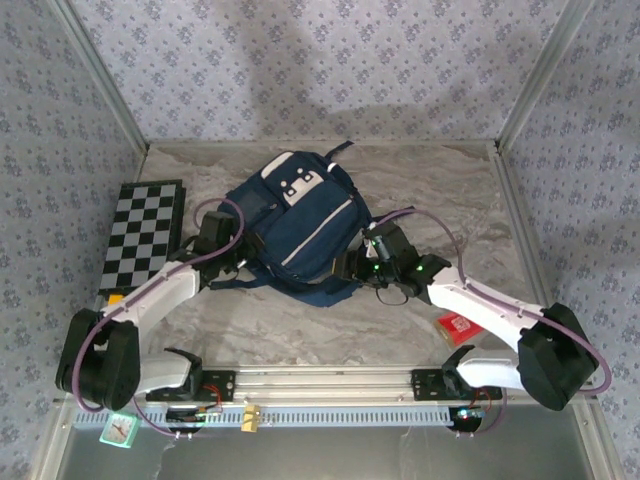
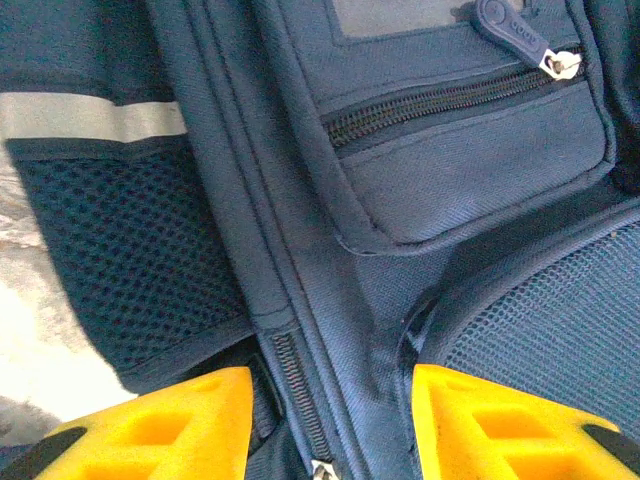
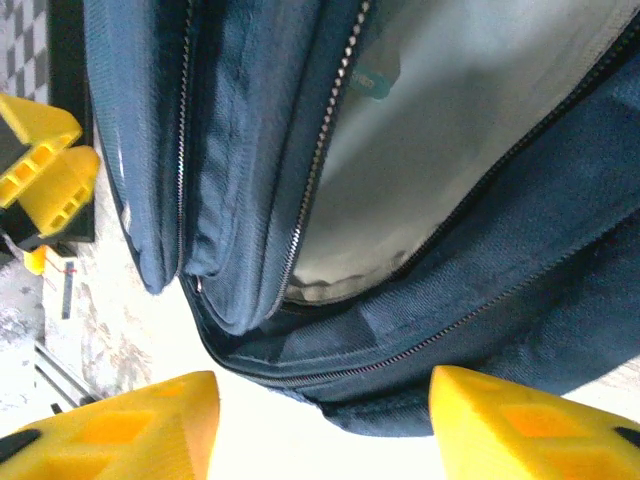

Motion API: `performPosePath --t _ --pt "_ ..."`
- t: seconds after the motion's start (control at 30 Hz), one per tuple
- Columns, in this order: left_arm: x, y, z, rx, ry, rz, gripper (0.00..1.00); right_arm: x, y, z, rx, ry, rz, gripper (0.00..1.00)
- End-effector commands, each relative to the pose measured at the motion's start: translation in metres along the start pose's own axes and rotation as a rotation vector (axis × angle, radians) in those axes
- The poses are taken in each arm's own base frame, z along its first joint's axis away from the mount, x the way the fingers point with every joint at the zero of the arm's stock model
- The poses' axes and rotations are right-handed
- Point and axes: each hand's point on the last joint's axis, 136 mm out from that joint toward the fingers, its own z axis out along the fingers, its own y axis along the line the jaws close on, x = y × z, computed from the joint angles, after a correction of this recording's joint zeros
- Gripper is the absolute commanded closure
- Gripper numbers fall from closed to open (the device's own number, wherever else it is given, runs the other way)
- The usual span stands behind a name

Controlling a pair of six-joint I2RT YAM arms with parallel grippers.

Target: Pack books, pencil case, and school supplies into a backpack

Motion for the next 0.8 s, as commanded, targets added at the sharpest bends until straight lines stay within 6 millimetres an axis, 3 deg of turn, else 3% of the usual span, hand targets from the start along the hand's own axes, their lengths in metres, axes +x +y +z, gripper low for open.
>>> performPosePath --t 0.0,0.13,0.33,0.47,0.53,0.67,0.77 --pt "-0.001 -0.006 0.008 0.029 0.015 -0.028 0.55 -0.006 0.017 -0.001 -0.05 -0.021 -0.003 0.46" --pt "0.001 -0.003 0.017 0.007 0.031 -0.051 0.58 -0.012 0.028 0.0 -0.074 -0.025 -0.003 0.5" --pt "0.0 0.0 0.031 -0.008 0.037 -0.081 0.6 -0.022 0.034 0.026 -0.089 0.009 0.026 0.42" --pt "-0.003 -0.006 0.036 0.028 0.028 -0.105 0.62 -0.038 0.048 0.038 -0.132 -0.011 0.023 0.39" --pt "-0.003 -0.012 0.036 0.05 0.024 -0.108 0.63 -0.045 0.046 0.043 -0.116 -0.023 0.03 0.39" --pt "-0.003 -0.01 0.033 0.036 0.018 -0.123 0.69 -0.06 0.056 0.045 -0.213 -0.036 0.087 0.53" --pt "-0.003 -0.008 0.027 0.032 0.006 -0.132 0.69 -0.074 0.06 0.035 -0.248 -0.073 0.128 0.67"
